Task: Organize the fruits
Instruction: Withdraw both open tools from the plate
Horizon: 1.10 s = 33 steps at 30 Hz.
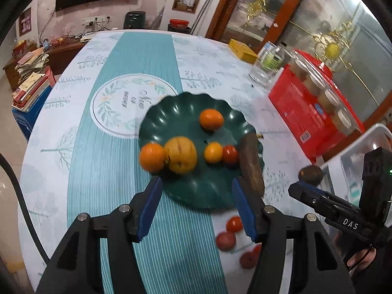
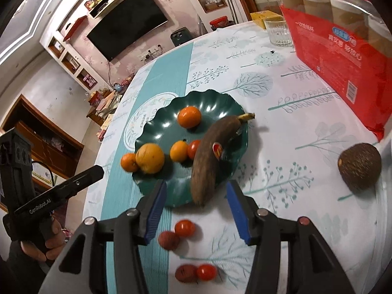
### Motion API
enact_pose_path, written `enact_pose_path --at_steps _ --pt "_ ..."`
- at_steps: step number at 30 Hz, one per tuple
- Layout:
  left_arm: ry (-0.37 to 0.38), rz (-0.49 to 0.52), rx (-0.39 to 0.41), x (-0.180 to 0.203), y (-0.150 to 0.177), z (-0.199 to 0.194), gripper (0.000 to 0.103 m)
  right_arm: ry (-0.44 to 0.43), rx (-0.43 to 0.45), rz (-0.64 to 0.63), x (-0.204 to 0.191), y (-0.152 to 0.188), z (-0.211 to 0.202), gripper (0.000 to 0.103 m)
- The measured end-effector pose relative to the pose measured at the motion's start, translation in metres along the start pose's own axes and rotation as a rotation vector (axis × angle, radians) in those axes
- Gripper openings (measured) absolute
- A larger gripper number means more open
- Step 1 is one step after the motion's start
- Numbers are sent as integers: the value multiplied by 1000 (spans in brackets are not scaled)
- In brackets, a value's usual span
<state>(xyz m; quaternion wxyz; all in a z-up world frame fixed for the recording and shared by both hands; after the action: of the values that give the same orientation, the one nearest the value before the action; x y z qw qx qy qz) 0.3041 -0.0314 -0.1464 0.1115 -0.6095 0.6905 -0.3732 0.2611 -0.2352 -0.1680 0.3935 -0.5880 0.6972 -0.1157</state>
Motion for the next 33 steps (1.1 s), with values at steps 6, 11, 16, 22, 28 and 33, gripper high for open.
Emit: enact_pose_path --at_steps 6,11,16,22,28,33 --pt "48 16 -22 15 25 -7 58 13 5 -75 -6 24 -14 53" --pt "79 17 -42 25 44 -3 58 36 -10 -188 -13 50 -17 57" --pt "96 12 -75 32 61 5 58 48 -31 -289 -22 75 -17 57" --pt "103 28 -131 41 74 19 58 -2 -74 -361 -34 102 -17 57" --pt "99 44 -185 44 86 36 57 -35 -108 -369 -41 112 -12 57" --pt "94 46 -217 43 97 48 49 -41 -108 -371 -42 115 -10 57"
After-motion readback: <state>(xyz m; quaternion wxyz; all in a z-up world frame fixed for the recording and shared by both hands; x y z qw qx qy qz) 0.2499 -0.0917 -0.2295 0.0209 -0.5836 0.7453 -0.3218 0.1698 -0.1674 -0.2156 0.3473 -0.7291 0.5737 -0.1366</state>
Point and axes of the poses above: each gripper's, at about its wrist camera, not at the fingertips, and z roughly the way its jaws point, x to its right, y to its underside, the point moved 4 cm from there along z, roughly the way its jaws point, and after that the axes turned 10 degrees about x, right-handed, at the moved point
